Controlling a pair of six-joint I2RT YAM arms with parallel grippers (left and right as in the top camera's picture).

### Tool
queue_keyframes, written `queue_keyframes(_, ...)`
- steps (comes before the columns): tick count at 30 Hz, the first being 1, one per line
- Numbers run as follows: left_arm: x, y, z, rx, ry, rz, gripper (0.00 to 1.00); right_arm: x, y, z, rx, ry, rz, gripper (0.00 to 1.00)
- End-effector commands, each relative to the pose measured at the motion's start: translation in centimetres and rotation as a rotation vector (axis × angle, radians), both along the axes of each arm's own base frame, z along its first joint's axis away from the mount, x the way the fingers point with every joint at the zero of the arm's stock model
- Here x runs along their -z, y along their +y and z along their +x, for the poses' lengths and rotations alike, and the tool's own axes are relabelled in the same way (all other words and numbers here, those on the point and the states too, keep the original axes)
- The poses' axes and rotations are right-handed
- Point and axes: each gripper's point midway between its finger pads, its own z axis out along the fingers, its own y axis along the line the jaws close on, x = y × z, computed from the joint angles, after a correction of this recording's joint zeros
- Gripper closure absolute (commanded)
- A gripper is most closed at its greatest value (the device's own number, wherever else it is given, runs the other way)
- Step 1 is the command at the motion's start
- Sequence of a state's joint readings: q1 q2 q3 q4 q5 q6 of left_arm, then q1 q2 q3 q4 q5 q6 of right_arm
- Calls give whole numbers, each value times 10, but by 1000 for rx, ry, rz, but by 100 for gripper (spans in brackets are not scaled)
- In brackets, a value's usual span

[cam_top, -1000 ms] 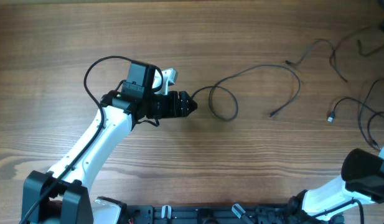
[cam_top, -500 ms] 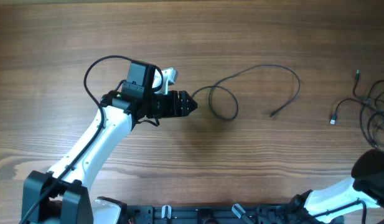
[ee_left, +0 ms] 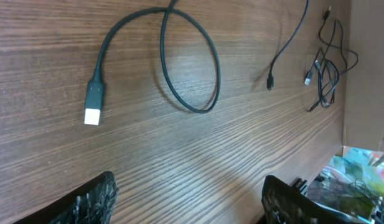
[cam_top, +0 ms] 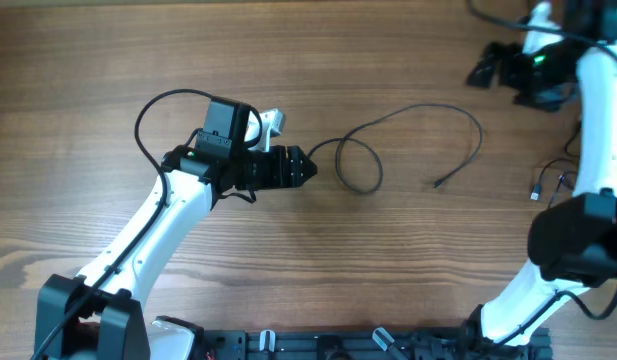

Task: Untangle cables

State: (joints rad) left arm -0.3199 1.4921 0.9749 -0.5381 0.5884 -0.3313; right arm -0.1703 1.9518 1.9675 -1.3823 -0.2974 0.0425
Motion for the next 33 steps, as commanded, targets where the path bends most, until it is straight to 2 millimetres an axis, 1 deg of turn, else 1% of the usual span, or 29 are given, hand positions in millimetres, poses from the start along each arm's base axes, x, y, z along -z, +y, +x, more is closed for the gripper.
queue_keyframes(1, -1, -1, 0, 8, -13, 3, 23, 47, 36, -7, -49, 89, 6, 0)
queue_keyframes(2, -1, -1, 0, 8, -14, 3, 23, 64, 51, -7, -23, 105, 14, 0)
queue_keyframes(3, -1, -1, 1, 6, -14, 6, 23, 82, 59, -8, 56, 133, 3, 0)
queue_keyframes(5, -1, 0, 0, 6, -13, 6, 23, 113, 65, -9, 284, 175, -37, 0)
queue_keyframes(6, -1, 0, 0, 7, -10, 7, 23, 124, 71, -9, 364, 180, -25, 0)
queue_keyframes(7, 0, 0, -1, 7, -7, 7, 23, 137, 85, 0, 448, 150, 23, 0)
queue_keyframes(9, 0, 0, -1, 6, -6, 7, 23, 154, 109, 18, 626, 82, 126, 0)
queue_keyframes(10, 0, 0, -2, 6, -2, 8, 23, 157, 116, 25, 654, 49, 160, 0)
queue_keyframes(12, 2, 1, -5, 7, 15, 14, 24, 161, 118, 37, 700, -28, 159, 0)
queue_keyframes(14, 4, 2, -8, 7, 29, 20, 24, 162, 122, 46, 711, -98, 163, 6)
queue_keyframes(15, 4, 2, -8, 7, 30, 20, 24, 163, 122, 49, 712, -114, 156, 12)
queue_keyframes(17, 4, 2, -8, 6, 30, 20, 24, 170, 122, 49, 715, -115, 141, 26)
queue_keyframes(18, 4, 2, -8, 7, 31, 20, 25, 177, 119, 48, 722, -106, 119, 40)
queue_keyframes(20, 4, 3, -9, 7, 35, 21, 25, 183, 117, 47, 727, -99, 108, 59)
queue_keyframes(21, 4, 3, -9, 7, 36, 22, 25, 184, 118, 47, 726, -99, 107, 66)
queue_keyframes(22, 4, 3, -9, 6, 36, 22, 25, 184, 117, 47, 726, -101, 104, 70)
queue_keyframes(24, 4, 3, -9, 7, 36, 22, 24, 185, 114, 46, 730, -104, 89, 74)
queue_keyframes(26, 4, 3, -9, 7, 36, 22, 24, 186, 113, 44, 730, -95, 81, 81)
queue_keyframes(28, 4, 3, -9, 7, 36, 22, 24, 188, 113, 41, 729, -83, 74, 91)
queue_keyframes(29, 4, 3, -9, 7, 36, 22, 24, 188, 113, 40, 718, -81, 67, 93)
queue_keyframes(30, 4, 3, -9, 7, 36, 22, 25, 189, 113, 38, 672, -83, 47, 95)
queue_keyframes(31, 4, 3, -9, 7, 36, 22, 25, 190, 113, 35, 621, -79, 27, 95)
queue_keyframes(33, 4, 3, -9, 7, 35, 22, 25, 188, 119, 32, 432, -91, -3, 96)
